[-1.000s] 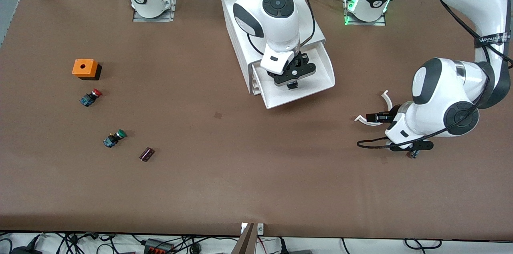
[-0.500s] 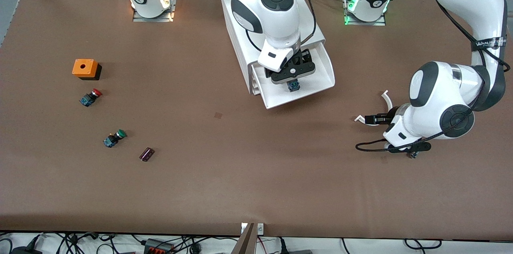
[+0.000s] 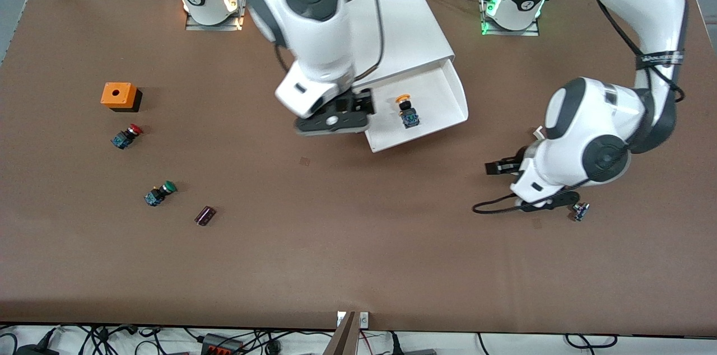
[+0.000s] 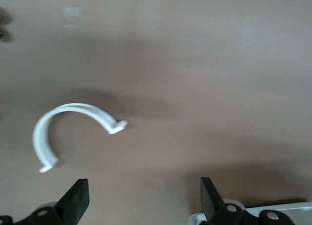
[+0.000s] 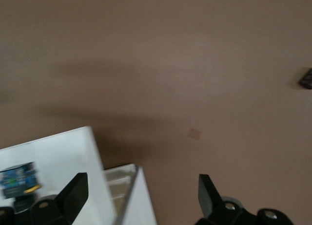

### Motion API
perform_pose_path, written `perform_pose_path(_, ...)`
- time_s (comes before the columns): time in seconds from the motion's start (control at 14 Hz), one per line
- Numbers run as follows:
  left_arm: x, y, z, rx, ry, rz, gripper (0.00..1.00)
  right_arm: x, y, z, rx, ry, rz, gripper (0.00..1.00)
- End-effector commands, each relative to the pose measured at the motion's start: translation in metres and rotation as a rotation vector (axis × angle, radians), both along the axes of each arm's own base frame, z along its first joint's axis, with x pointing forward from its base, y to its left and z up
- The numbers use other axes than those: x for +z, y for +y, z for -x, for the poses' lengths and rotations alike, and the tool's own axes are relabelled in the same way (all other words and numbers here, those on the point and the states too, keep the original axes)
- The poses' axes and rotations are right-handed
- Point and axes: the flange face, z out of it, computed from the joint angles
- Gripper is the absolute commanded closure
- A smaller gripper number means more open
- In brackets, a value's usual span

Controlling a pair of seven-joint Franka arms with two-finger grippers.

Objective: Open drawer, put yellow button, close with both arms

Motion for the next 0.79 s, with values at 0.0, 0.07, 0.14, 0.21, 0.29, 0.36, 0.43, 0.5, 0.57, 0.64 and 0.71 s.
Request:
perform_pose_path(0.0,0.004,-0.032,0.016,0.020,-0.056,0.001,0.00,-0.008,-0.069,-0.034,-0.005,0.065,0.066,0.00)
perform_pose_path(0.07,0.003,-0.048,0.019,0.017,-0.078,0.015,0.00,-0.009,-0.097,-0.049,-0.045,0.077,0.068,0.00)
perform_pose_path(0.14,0.003,-0.061,0.020,0.026,-0.096,0.021,0.00,-0.009,-0.128,-0.063,-0.078,0.086,0.067,0.00)
perform_pose_path(0.21,0.003,-0.077,0.026,0.017,-0.097,0.021,0.00,-0.010,-0.146,-0.072,-0.079,0.093,0.066,0.00)
perform_pose_path(0.29,0.002,-0.091,0.030,0.008,-0.101,0.021,0.00,-0.010,-0.172,-0.083,-0.084,0.096,0.064,0.00)
perform_pose_path(0.36,0.001,-0.103,0.034,0.022,-0.111,0.023,0.00,-0.010,-0.201,-0.095,-0.078,0.098,0.060,0.00)
perform_pose_path(0.43,0.000,-0.113,0.038,0.032,-0.111,0.020,0.00,-0.009,-0.227,-0.103,-0.052,0.099,0.055,0.00)
perform_pose_path(0.5,-0.003,-0.125,0.043,0.020,-0.105,0.019,0.00,-0.009,-0.249,-0.109,-0.054,0.107,0.050,0.00)
perform_pose_path(0.57,-0.004,-0.132,0.047,0.013,-0.103,0.019,0.00,-0.008,-0.278,-0.117,-0.091,0.107,0.047,0.00)
perform_pose_path(0.64,-0.001,-0.135,0.049,0.022,-0.104,0.017,0.00,-0.005,-0.304,-0.121,-0.120,0.106,0.040,0.00)
perform_pose_path(0.71,0.000,-0.144,0.055,0.028,-0.099,0.014,0.00,0.007,-0.322,-0.121,-0.137,0.094,0.029,0.00)
